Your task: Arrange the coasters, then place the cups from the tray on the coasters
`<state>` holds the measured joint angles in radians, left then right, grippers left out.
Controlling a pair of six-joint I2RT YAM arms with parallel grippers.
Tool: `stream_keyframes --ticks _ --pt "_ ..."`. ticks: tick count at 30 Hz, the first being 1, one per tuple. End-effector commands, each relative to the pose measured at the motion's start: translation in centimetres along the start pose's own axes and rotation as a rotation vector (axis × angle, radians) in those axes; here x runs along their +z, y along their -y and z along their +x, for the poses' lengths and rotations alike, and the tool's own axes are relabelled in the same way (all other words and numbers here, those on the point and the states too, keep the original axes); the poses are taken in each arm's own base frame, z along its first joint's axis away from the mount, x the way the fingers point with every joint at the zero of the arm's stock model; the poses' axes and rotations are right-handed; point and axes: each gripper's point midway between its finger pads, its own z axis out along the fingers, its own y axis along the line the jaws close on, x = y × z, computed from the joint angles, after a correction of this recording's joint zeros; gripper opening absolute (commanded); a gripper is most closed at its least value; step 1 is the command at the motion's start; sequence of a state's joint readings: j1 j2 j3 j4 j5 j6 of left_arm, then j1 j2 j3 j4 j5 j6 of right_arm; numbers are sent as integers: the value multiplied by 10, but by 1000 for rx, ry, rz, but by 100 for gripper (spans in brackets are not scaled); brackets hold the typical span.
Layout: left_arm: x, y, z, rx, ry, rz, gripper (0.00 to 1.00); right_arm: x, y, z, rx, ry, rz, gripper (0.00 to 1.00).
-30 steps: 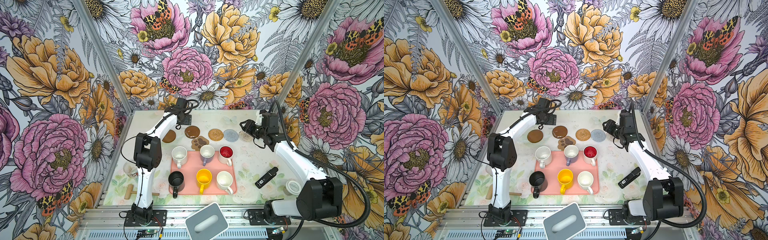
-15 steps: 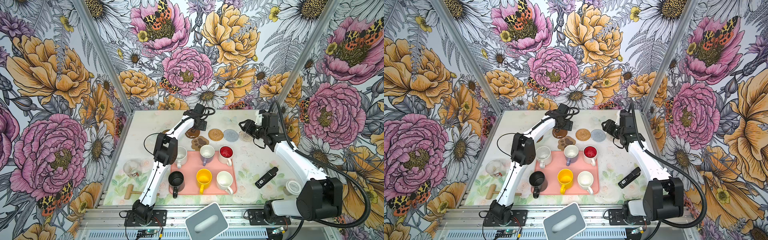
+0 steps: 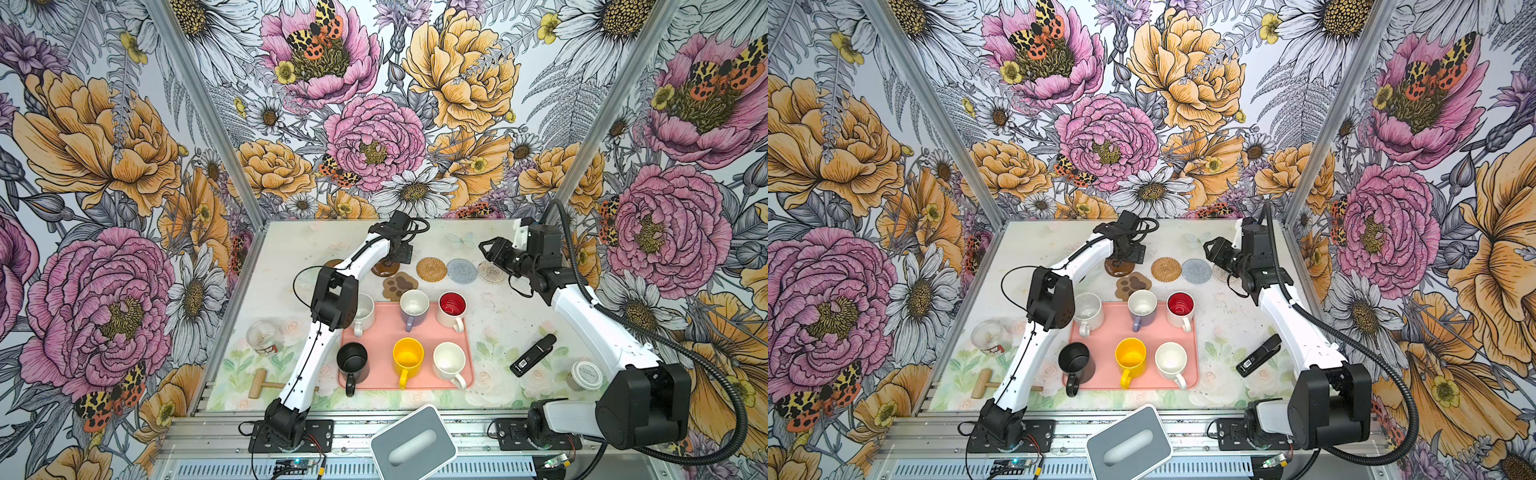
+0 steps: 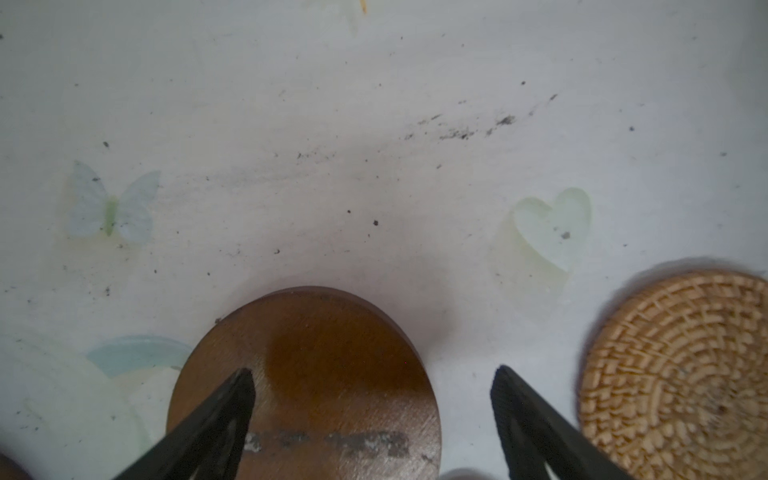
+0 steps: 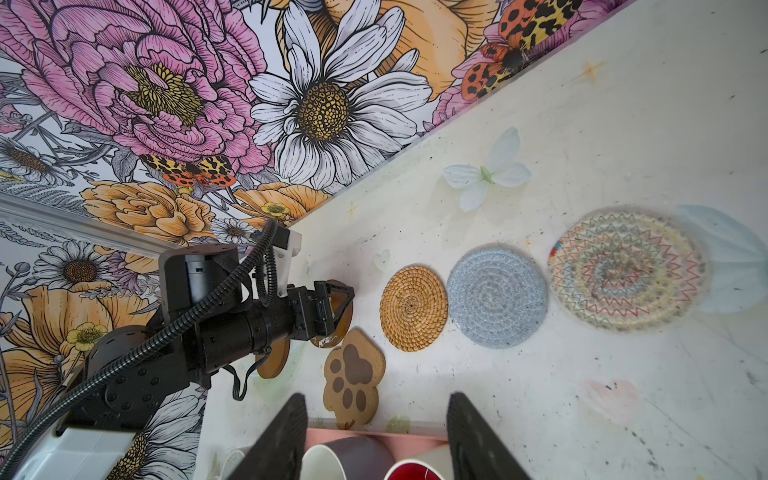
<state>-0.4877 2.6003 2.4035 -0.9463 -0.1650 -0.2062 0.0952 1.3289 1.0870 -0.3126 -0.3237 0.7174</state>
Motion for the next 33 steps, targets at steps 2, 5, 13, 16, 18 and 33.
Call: stream_keyframes --ticks 2,5,13,16,18,33 --pt "16 -12 9 -5 -26 -44 91 -7 -10 -2 -25 14 -31 56" --pt "20 -17 13 -11 -39 -50 91 -7 -9 -2 -26 17 -28 56" --pt "23 -44 35 -44 -109 -81 88 -6 -8 -1 -20 13 -24 56" --pt "24 -48 46 -43 -139 -85 86 -4 -7 -1 -17 10 -22 56" --pt "23 -51 52 -41 -155 -91 85 -4 -7 0 -17 9 -22 56" --pt "14 -58 83 -40 -229 -95 81 -5 -7 1 -13 6 -26 56"
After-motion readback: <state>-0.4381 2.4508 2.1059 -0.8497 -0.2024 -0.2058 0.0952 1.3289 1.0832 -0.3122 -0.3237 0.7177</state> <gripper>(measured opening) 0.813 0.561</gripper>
